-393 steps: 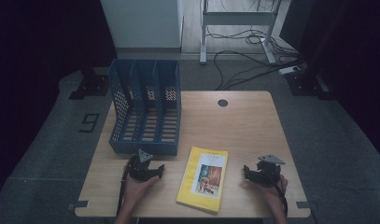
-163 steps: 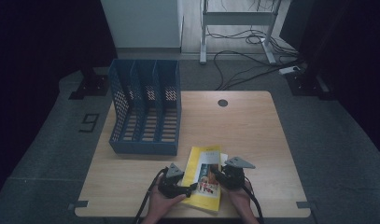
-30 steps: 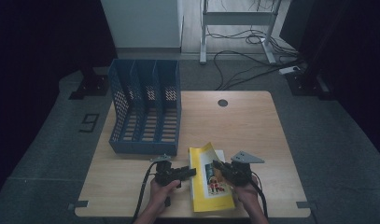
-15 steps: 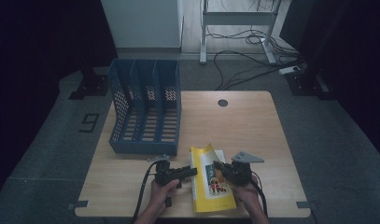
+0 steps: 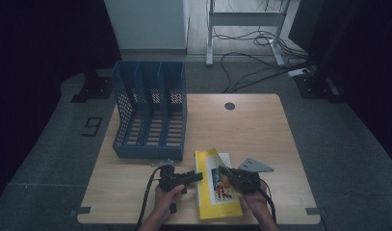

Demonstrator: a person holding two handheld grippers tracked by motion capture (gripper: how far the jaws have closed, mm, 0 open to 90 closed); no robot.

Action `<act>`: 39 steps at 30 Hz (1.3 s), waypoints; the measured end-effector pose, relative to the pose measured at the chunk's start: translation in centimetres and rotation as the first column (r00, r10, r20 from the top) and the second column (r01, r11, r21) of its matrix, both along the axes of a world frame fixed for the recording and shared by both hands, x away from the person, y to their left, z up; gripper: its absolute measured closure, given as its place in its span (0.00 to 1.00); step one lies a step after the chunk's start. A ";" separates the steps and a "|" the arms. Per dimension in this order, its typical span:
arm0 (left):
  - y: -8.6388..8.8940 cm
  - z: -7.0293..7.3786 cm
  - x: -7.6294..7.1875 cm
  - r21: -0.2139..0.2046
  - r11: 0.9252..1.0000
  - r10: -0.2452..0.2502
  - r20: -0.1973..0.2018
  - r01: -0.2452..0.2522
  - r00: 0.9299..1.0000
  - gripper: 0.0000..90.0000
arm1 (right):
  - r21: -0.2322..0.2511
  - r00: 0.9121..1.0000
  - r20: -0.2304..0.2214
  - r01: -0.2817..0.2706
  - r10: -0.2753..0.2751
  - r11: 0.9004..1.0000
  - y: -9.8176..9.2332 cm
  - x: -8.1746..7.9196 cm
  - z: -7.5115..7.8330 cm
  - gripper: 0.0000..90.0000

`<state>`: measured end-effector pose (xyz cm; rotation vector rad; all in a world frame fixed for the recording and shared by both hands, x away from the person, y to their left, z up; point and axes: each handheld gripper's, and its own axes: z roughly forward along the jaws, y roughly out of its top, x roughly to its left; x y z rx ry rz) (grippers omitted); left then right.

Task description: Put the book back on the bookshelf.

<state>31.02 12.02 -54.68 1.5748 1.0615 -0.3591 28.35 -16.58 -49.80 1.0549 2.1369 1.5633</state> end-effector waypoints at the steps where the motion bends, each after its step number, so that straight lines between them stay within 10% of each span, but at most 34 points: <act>1: -0.1 -0.1 0.0 0.003 1.000 -0.006 -0.003 0.006 1.000 0.61 | 0.015 1.000 0.004 -0.014 0.014 1.000 0.0 0.0 0.0 0.97; 24: 0.4 1.5 -0.7 0.074 0.997 0.020 0.110 -0.029 0.994 0.77 | 0.031 0.999 -0.048 0.004 -0.002 1.000 0.1 0.5 -0.7 0.86; 39: 0.8 2.7 -1.3 0.078 0.996 0.016 0.188 -0.031 0.982 0.79 | 0.005 0.994 -0.099 0.035 -0.034 0.999 0.3 1.2 -1.4 0.51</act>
